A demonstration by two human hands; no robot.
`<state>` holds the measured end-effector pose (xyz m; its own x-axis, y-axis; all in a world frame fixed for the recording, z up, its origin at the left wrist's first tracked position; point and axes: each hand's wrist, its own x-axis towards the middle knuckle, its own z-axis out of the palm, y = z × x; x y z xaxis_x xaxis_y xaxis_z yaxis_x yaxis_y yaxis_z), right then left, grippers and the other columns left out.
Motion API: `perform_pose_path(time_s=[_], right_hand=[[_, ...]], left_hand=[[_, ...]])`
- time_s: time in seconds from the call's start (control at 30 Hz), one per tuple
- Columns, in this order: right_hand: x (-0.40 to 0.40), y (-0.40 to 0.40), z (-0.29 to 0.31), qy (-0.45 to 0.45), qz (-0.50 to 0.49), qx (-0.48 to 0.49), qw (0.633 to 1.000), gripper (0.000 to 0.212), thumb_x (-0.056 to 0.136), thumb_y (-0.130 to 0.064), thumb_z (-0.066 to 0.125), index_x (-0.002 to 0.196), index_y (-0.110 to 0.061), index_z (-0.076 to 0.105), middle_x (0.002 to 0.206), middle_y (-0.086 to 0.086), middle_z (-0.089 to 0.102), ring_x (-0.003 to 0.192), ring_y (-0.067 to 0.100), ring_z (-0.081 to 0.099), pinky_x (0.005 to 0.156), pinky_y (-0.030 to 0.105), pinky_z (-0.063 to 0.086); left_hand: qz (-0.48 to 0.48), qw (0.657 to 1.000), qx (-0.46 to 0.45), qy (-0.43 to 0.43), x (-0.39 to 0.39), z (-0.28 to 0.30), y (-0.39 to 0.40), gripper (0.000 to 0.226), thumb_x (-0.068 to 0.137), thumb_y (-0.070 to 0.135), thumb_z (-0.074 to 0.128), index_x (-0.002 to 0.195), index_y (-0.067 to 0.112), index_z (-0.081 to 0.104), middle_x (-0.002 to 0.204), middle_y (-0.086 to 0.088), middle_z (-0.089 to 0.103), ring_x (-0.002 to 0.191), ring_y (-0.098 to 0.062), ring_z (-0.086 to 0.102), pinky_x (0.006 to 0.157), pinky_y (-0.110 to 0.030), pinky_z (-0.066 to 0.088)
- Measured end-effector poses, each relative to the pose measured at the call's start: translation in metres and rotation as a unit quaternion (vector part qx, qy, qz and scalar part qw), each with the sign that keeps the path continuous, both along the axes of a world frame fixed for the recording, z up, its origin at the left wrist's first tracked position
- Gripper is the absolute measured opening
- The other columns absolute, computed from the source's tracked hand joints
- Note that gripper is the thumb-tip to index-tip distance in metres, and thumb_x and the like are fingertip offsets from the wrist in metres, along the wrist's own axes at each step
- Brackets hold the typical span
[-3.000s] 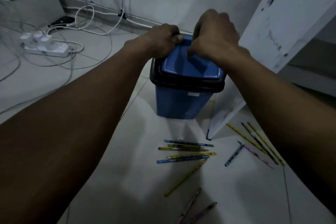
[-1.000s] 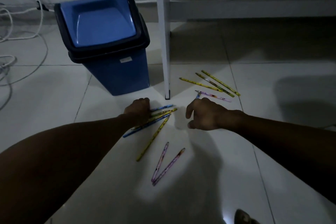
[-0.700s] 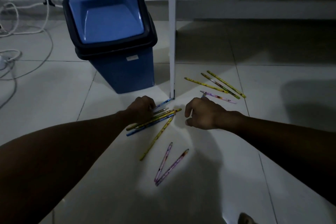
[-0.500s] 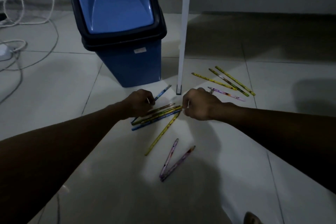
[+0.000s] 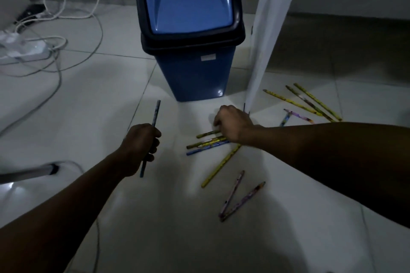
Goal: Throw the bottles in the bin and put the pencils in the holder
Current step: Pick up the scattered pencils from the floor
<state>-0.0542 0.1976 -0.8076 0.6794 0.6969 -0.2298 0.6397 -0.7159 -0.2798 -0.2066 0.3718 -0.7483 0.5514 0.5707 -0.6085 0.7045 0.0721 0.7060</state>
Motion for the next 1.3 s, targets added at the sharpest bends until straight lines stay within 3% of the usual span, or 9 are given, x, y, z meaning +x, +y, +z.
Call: perform_pose_path(time_s=[0.37,0.67,0.8,0.87,1.0,1.1,1.17,1.23,1.3], right_hand=[[0.005,-0.016,-0.002,0.036,0.081,0.021,0.996,0.017,0.086,-0.014,0.065,0.095,-0.01,0.079,0.106,0.009,0.066,0.104,0.026,0.059,0.086,0.044,0.052],[-0.001,-0.003,0.006,0.043,-0.012,0.081,0.996,0.015,0.087,-0.01,0.063,0.095,-0.015,0.075,0.105,0.006,0.069,0.099,0.024,0.062,0.083,0.036,0.053],[-0.025,0.017,0.03,0.284,-0.186,0.261,0.903,0.002,0.086,-0.008,0.072,0.086,-0.009,0.074,0.076,0.0,0.067,0.075,0.013,0.061,0.065,0.023,0.051],[-0.037,0.02,0.039,0.388,-0.196,0.276,0.857,0.005,0.089,-0.008,0.07,0.091,-0.005,0.073,0.071,0.0,0.064,0.065,0.009,0.058,0.052,0.016,0.048],[-0.04,0.014,0.045,0.429,-0.219,0.273,0.833,0.014,0.087,-0.003,0.07,0.101,0.001,0.072,0.075,0.007,0.065,0.066,0.015,0.06,0.055,0.025,0.051],[-0.03,0.005,0.049,0.44,-0.239,0.283,0.818,0.004,0.084,-0.003,0.073,0.086,-0.006,0.075,0.074,0.008,0.069,0.064,0.015,0.064,0.057,0.024,0.056],[-0.02,-0.002,0.043,0.382,-0.229,0.265,0.855,0.004,0.082,-0.003,0.074,0.08,-0.006,0.076,0.075,0.007,0.072,0.066,0.016,0.066,0.064,0.028,0.059],[-0.007,-0.01,0.031,0.212,-0.155,0.166,0.95,0.005,0.08,-0.006,0.075,0.084,-0.007,0.078,0.084,0.005,0.074,0.079,0.018,0.068,0.078,0.032,0.06],[-0.002,-0.018,0.021,0.097,-0.065,0.051,0.992,0.015,0.083,-0.012,0.071,0.096,-0.013,0.077,0.102,0.005,0.073,0.095,0.022,0.067,0.086,0.037,0.057]], left_hand=[[0.049,0.999,0.0,-0.017,-0.007,-0.005,0.008,0.019,0.093,0.007,0.042,0.081,0.004,0.056,0.066,-0.012,0.044,0.053,-0.021,0.038,0.051,-0.029,0.028],[0.063,0.995,-0.066,-0.041,0.004,0.0,-0.006,0.008,0.092,0.012,0.053,0.09,0.005,0.057,0.064,-0.006,0.043,0.053,-0.017,0.038,0.049,-0.029,0.033],[0.091,0.983,-0.149,-0.052,0.017,-0.004,-0.033,0.021,0.09,0.026,0.064,0.089,0.007,0.056,0.063,-0.005,0.039,0.053,-0.016,0.036,0.05,-0.029,0.034],[0.086,0.978,-0.174,-0.074,0.023,-0.007,-0.047,0.023,0.089,0.028,0.065,0.085,0.007,0.056,0.064,-0.006,0.039,0.052,-0.017,0.035,0.049,-0.029,0.033],[0.081,0.976,-0.172,-0.11,0.034,-0.006,-0.062,0.017,0.094,0.023,0.06,0.084,0.008,0.059,0.071,-0.006,0.048,0.058,-0.016,0.04,0.054,-0.03,0.036],[0.096,0.974,-0.178,-0.102,0.039,-0.003,-0.065,0.019,0.093,0.026,0.06,0.095,0.008,0.064,0.074,-0.004,0.052,0.063,-0.015,0.042,0.056,-0.029,0.039],[0.119,0.972,-0.177,-0.096,0.04,-0.003,-0.062,0.023,0.094,0.029,0.06,0.092,0.006,0.066,0.076,-0.004,0.054,0.067,-0.016,0.045,0.056,-0.029,0.04],[0.136,0.973,-0.164,-0.088,0.037,-0.004,-0.056,0.024,0.094,0.031,0.059,0.085,0.01,0.064,0.079,-0.004,0.06,0.072,-0.016,0.05,0.06,-0.03,0.042],[0.139,0.977,-0.14,-0.077,0.031,-0.005,-0.049,0.024,0.095,0.032,0.056,0.085,0.011,0.061,0.079,-0.004,0.062,0.072,-0.015,0.053,0.063,-0.03,0.043]])
